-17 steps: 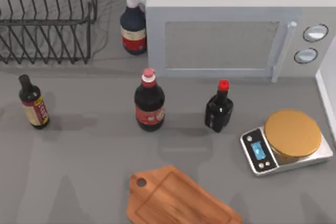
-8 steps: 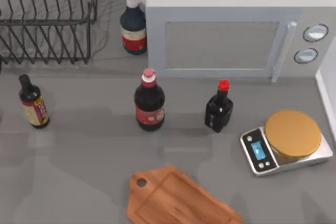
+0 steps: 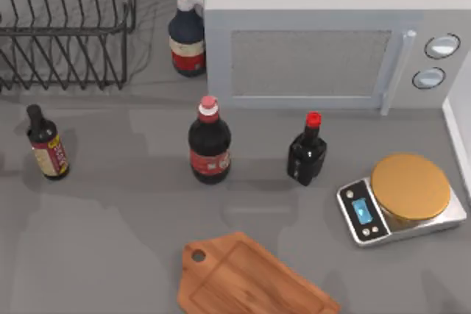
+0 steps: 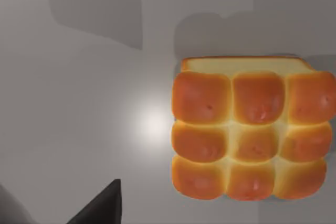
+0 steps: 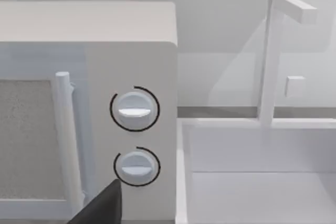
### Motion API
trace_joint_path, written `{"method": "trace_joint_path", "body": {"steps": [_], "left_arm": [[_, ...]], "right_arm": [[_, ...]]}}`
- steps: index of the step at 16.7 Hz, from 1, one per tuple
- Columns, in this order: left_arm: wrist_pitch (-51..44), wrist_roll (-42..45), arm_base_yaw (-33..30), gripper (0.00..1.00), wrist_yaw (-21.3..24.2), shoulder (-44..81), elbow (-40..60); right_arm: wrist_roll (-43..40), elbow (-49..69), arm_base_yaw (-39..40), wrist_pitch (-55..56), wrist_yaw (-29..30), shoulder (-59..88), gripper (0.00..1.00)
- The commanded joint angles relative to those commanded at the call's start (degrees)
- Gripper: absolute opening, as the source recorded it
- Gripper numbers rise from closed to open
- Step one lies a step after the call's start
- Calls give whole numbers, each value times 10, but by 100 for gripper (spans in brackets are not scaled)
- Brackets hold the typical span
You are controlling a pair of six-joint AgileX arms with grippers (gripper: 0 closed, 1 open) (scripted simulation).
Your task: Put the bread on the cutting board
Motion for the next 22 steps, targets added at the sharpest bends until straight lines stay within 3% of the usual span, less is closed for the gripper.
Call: {"method": "trace_joint_path", "body": {"steps": [7,16,21,22], "left_arm": [[7,1,0,100,0,5,-3],[128,4,4,100,0,57,-73],[137,2,1,100,1,62,-78],[137,2,1,92,1,62,-78]], "right_arm": [[0,0,0,0,0,0,100],[0,0,0,0,0,0,100],[0,0,0,0,0,0,100],[0,0,0,0,0,0,100]]}}
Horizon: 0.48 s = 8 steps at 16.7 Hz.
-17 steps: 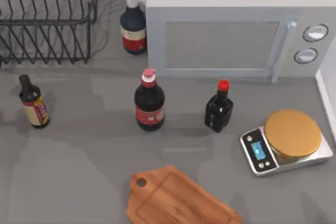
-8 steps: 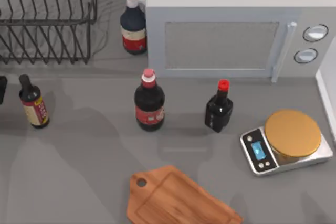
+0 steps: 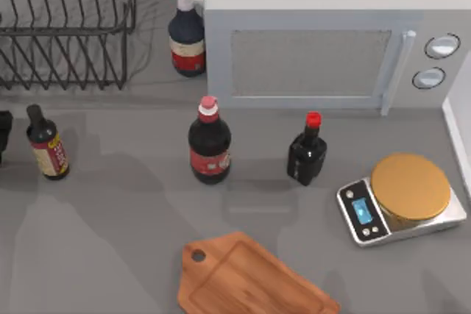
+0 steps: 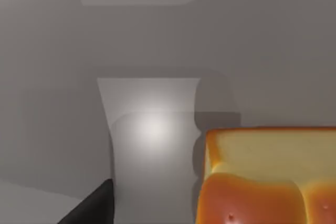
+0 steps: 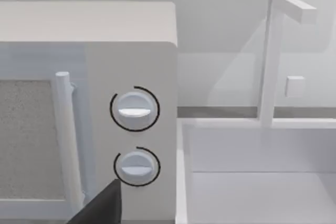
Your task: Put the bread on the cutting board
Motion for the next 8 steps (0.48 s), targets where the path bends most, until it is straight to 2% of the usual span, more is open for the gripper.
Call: {"method": "trace_joint_path", "body": {"steps": [8], "left_arm": [[0,0,0,32,0,0,0]], "right_arm": [[0,0,0,0,0,0,100]]}}
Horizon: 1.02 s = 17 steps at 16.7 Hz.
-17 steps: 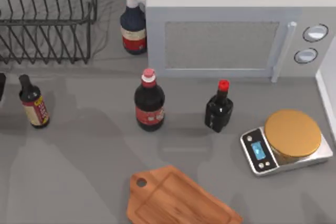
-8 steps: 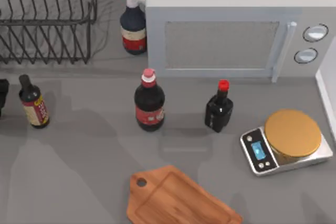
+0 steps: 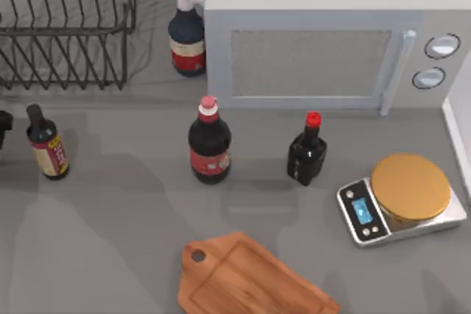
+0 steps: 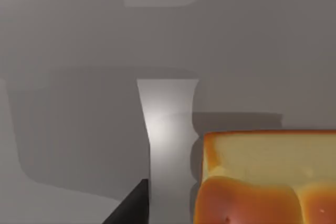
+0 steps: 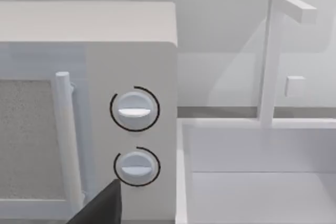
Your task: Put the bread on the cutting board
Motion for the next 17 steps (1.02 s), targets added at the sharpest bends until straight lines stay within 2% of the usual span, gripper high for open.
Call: {"method": "trace_joint_path", "body": {"steps": [4,5,12,17], "left_arm": [[0,0,0,2,0,0,0],[0,0,0,0,0,0,0],[0,0,0,0,0,0,0],[-44,-1,6,0,1,-24,32]], "right_arm": [[0,0,0,0,0,0,100],[0,0,0,0,0,0,100],[0,0,0,0,0,0,100],[0,0,0,0,0,0,100]]}}
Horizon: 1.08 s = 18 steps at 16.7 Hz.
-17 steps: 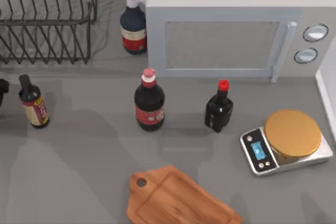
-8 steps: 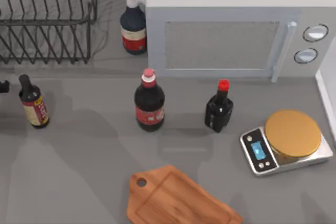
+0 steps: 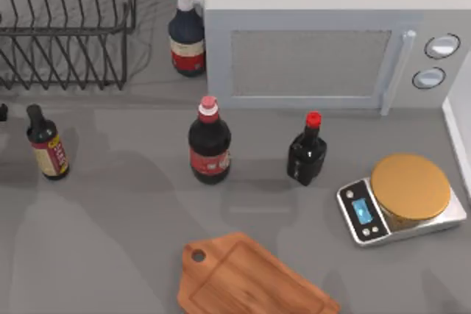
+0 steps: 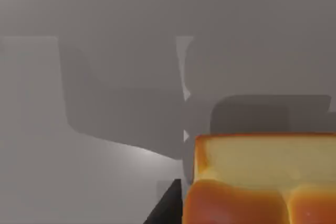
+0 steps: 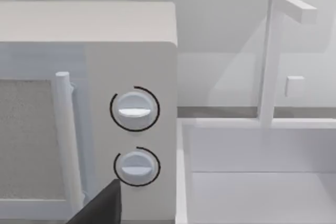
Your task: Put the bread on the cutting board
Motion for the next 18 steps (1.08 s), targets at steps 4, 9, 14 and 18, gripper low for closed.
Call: {"method": "trace_joint_path", "body": {"steps": [4,9,14,18], "left_arm": [[-91,-1,-4,0,1,-26,60],[-168,-2,-6,0,1,-54,113],[-167,-1,-4,0,1,-52,112],[-169,55,-27,0,4,-83,117]], "right_arm": [[0,0,0,0,0,0,100],[0,0,0,0,0,0,100],[0,0,0,0,0,0,100],[0,0,0,0,0,0,100]]}}
